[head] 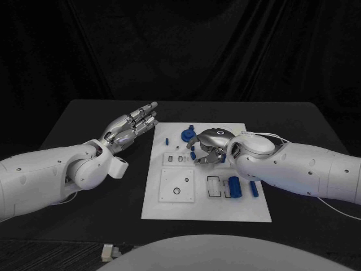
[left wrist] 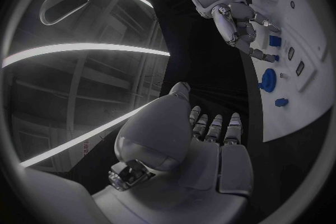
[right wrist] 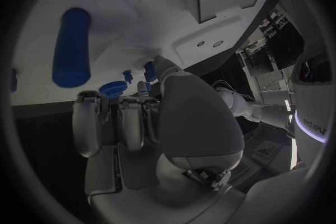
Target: Assemble the parts on the task board
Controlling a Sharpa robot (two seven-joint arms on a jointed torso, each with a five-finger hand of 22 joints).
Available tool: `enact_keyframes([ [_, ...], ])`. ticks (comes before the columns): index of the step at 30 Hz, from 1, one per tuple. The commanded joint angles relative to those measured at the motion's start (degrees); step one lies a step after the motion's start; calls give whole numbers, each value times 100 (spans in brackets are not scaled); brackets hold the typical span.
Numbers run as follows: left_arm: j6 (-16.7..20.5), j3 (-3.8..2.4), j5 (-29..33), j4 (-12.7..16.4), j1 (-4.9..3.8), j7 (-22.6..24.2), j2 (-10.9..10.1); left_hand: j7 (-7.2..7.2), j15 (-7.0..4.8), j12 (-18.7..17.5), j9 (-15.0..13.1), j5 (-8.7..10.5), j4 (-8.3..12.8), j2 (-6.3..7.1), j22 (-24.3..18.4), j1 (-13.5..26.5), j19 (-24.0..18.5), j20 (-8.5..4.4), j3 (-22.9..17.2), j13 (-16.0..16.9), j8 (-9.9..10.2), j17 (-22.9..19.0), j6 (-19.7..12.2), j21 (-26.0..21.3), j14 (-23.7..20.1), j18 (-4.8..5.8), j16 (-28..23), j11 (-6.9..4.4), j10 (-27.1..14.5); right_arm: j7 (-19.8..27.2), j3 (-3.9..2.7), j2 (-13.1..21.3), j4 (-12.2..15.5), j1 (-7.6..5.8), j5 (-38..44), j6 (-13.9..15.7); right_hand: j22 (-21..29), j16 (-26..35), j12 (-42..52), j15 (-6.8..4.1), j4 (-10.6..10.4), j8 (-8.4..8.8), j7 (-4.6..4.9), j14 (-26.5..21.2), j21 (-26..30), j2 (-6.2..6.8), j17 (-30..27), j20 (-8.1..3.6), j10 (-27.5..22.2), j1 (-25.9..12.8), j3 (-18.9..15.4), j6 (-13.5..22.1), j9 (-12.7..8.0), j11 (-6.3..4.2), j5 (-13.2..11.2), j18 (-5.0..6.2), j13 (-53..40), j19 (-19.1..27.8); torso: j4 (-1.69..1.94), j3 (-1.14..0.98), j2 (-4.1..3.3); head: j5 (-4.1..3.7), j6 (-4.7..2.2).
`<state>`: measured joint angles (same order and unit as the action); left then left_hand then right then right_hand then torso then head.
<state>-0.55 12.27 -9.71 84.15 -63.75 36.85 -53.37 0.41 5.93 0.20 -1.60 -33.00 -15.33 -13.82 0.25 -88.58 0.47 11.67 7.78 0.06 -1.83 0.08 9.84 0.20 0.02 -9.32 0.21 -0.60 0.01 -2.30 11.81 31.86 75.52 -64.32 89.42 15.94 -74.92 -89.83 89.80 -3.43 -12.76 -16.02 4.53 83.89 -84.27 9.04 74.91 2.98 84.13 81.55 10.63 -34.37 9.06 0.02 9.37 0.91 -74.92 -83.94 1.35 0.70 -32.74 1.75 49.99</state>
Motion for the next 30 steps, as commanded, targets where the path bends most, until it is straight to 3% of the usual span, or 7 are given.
enact_keyframes([
  [1, -10, -6, 5, 32, 7, 54, -17, 13, 0, -20, -5, -12, 2, 22, 7, -2, -2, 29, -40, -6, -39, -8, 47, 23, -2, -68, -21, 13, -1, 33, -2, 82, 95, -28, 38, 375, -1285, -17, 20, -28, -147, 32, 9, 611, 36, 91, 1509, -21, 587, -57, -98, 42, -54, -53, -261, 79, -1508, -234, 0, 0, 1, -15, 1],
  [11, 269, -8, 5, 144, 4, 71, -117, 58, -20, -20, -4, -1, 31, 70, 12, -20, 4, 31, -29, -6, -46, -8, 76, 30, -2, -78, -21, 135, -1, 366, -2, 681, 752, -601, -23, 1108, -1263, -17, 20, -53, -453, 20, -7, 611, 111, 573, 1509, -51, 587, -815, -1944, 34, -207, -68, -630, 94, -1508, -189, -3, -1, 5, -47, 1],
  [18, 1570, -11, -353, 331, -114, 137, -160, 450, 283, 155, -45, 570, 593, 488, 328, -478, 786, 496, -242, 138, -166, 124, 478, 602, 386, -98, 226, 575, 528, 763, -2, 1239, 1211, -1060, -773, 1823, -1354, -17, 20, -43, -440, -130, 34, 611, -141, 310, 1509, -48, 587, -1293, -1860, -262, -197, -45, -637, 27, -1508, -346, -2, -4, 15, -65, 1],
  [22, 2306, -12, -956, 470, -393, -184, -210, 753, 463, 1348, -111, 1766, 270, 698, 910, -266, 3101, 488, -126, 666, -341, 613, 1095, 1899, 2758, -80, 1976, 1258, 2655, 859, -2, 1562, 1340, -1269, -1209, 2110, -1378, -17, 20, -17, -421, -291, 67, 611, -215, -192, 1509, -28, 587, -1528, -1564, -602, -173, -15, -651, 9, -1508, -392, 8, -2, 16, -106, 1],
  [25, 2598, -13, -1611, 478, -776, -783, -162, 870, 502, 2204, -160, 1978, 31, 754, 981, -178, 3851, 456, -42, 880, -473, 747, 1594, 2158, 3431, -41, 2702, 1354, 2991, 830, -1, 1780, 1365, -1352, -1434, 2227, -1394, -17, 20, -8, -411, -372, 83, 611, -261, -348, 1509, -19, 587, -1570, -1517, -771, -152, -3, -654, -3, -1508, -419, 12, -3, 19, -141, 1],
  [26, 2592, -13, -2074, 448, -1002, -1237, -99, 1036, 222, 3311, -316, 2152, -111, 786, 1238, 116, 4853, 279, 114, 1308, -923, 1165, 2752, 2744, 4698, -129, 3816, 1179, 4161, 795, -1, 1877, 1360, -1376, -1549, 2231, -1448, -17, 20, -1, -403, -488, 82, 611, -410, -427, 1509, -10, 587, -1537, -1488, -975, -108, 4, -653, -44, -1508, -508, 9, -4, 21, -143, 1],
  [30, 2242, -13, -3424, 330, -1498, -2326, 143, 896, -359, 5159, -452, 2737, -113, 705, 1769, 918, 6065, -360, 434, 2290, -1414, 1970, 3390, 3758, 6071, -60, 5410, 538, 5680, 709, 0, 2070, 1362, -1345, -1787, 2182, -1508, -17, 20, 37, -400, -771, 98, 611, -573, -641, 1509, 19, 587, -1623, -1514, -1337, 18, 44, -649, -91, -1508, -606, -9, -10, 21, -118, 1],
])
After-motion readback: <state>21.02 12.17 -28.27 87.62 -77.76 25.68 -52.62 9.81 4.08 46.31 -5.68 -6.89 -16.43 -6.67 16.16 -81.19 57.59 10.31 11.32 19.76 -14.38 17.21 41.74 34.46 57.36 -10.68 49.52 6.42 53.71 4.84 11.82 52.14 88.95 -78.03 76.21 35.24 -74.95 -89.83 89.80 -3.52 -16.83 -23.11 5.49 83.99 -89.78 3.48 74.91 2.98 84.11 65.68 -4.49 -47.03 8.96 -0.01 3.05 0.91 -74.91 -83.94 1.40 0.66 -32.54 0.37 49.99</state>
